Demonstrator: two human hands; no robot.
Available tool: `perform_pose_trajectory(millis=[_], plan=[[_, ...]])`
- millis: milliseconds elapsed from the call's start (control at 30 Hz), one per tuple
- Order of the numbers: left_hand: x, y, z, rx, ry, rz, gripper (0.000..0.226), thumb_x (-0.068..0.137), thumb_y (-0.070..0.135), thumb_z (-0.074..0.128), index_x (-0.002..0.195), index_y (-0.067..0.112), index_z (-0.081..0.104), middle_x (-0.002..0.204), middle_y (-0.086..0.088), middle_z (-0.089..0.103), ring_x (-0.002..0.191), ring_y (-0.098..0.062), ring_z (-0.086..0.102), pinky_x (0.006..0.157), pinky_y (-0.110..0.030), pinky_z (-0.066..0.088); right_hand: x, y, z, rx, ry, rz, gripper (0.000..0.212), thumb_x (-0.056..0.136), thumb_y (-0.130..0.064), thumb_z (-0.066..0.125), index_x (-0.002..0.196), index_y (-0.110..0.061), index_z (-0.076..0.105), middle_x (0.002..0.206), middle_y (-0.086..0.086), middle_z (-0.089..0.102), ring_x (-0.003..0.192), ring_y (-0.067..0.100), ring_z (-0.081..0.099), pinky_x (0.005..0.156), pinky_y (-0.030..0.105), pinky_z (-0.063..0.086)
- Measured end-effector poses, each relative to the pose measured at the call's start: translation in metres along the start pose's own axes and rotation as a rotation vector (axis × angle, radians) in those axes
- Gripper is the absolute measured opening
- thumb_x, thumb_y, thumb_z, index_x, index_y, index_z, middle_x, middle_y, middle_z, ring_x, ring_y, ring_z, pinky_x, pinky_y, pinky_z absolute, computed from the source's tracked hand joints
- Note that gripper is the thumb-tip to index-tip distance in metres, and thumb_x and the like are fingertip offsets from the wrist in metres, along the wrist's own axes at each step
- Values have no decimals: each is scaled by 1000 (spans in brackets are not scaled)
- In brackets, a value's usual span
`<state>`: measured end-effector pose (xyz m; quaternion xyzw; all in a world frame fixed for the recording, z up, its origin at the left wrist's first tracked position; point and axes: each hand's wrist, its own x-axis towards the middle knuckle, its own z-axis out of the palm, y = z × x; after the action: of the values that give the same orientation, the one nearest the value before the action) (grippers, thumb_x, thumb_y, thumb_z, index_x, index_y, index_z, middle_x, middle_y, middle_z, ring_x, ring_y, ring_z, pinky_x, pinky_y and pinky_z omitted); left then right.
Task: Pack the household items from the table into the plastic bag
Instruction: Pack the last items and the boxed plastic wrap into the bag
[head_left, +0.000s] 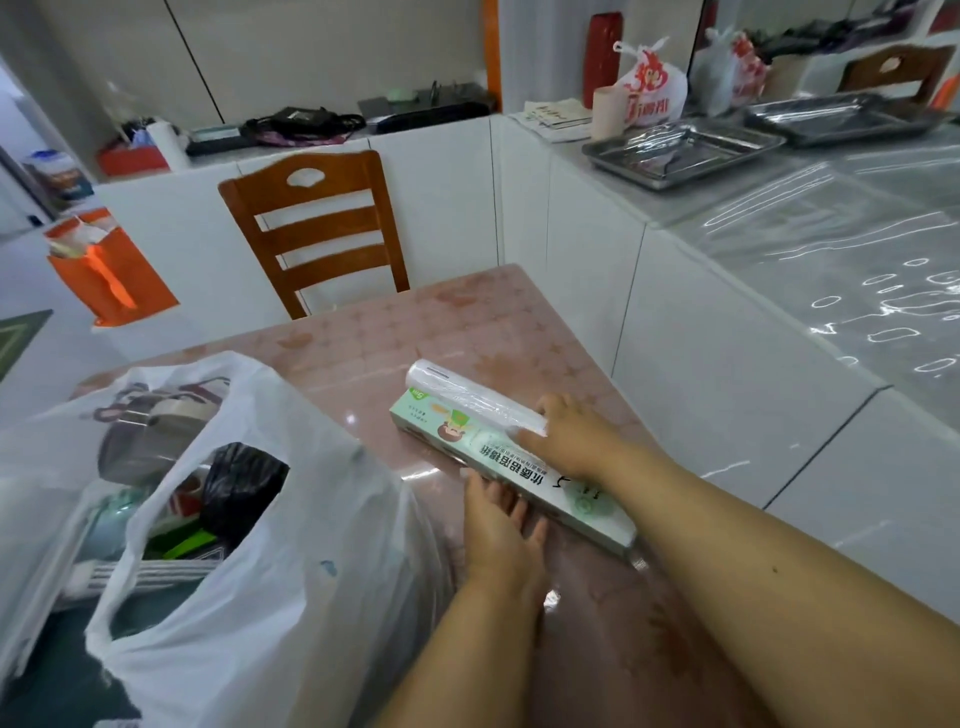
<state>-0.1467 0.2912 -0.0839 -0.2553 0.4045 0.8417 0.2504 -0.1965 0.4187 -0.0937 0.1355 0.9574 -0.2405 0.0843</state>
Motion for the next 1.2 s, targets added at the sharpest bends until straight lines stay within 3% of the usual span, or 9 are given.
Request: perform_pose_trajectory(millis=[133,233,400,533,633,833,1033,1133,1200], plan=[[-1,2,-8,-36,0,-43,73,96,61,24,148,12,38,149,-8,44,140,-23,39,114,-40,27,1,-12,0,-46,-124,25,122,63,-81,60,153,-17,9,160,5,16,145,25,22,114,45,27],[-1,1,-14,-73,14,-38,76,96,63,21,151,12,30,155,-8,37,143,-24,35,116,-41,24,6,-35,5,-170,-144,-12,134,59,-74,70,154,-15,-4,160,10,15,145,29,19,113,47,27],[0,-2,-20,-61,2,-42,78,96,64,18,151,11,31,155,-10,38,143,-24,35,116,-40,24,17,-48,17,-311,-74,27,121,65,-52,70,154,-16,-4,146,15,33,133,32,34,103,44,36],[-5,-1,-19,-13,-4,-41,76,97,62,16,151,11,29,154,-9,39,142,-24,36,116,-40,24,18,-39,16,-217,-45,36,121,59,-53,67,154,-20,-2,136,13,47,120,32,48,94,41,44],[-13,2,-18,26,3,-25,72,99,59,17,150,12,32,152,-10,43,140,-23,38,115,-39,25,6,-28,2,-13,-16,91,122,56,-49,71,153,-24,1,125,8,59,102,28,60,86,38,52],[-66,11,5,112,-104,32,63,102,50,21,146,8,39,143,-13,52,133,-23,46,113,-37,29,-40,-22,-63,614,222,115,86,57,-30,77,130,-26,33,103,-1,61,83,21,64,68,34,53],[-139,38,9,167,-245,170,63,102,52,20,141,10,45,134,-7,58,103,-12,60,101,-28,39,-106,-85,-150,989,416,-176,82,51,-20,76,125,-20,39,110,7,67,87,27,72,78,50,59],[-182,67,-2,162,-287,243,62,102,51,20,140,11,48,138,-8,57,120,-18,55,110,-31,36,-139,-137,-179,998,378,-349,96,53,-18,77,138,-17,33,112,10,66,88,27,73,75,48,60],[-212,92,-13,151,-286,303,60,103,50,23,138,10,51,134,-9,60,124,-21,55,113,-34,37,-161,-174,-189,1009,339,-450,88,58,-16,74,137,-17,35,109,10,65,87,25,73,73,44,60]])
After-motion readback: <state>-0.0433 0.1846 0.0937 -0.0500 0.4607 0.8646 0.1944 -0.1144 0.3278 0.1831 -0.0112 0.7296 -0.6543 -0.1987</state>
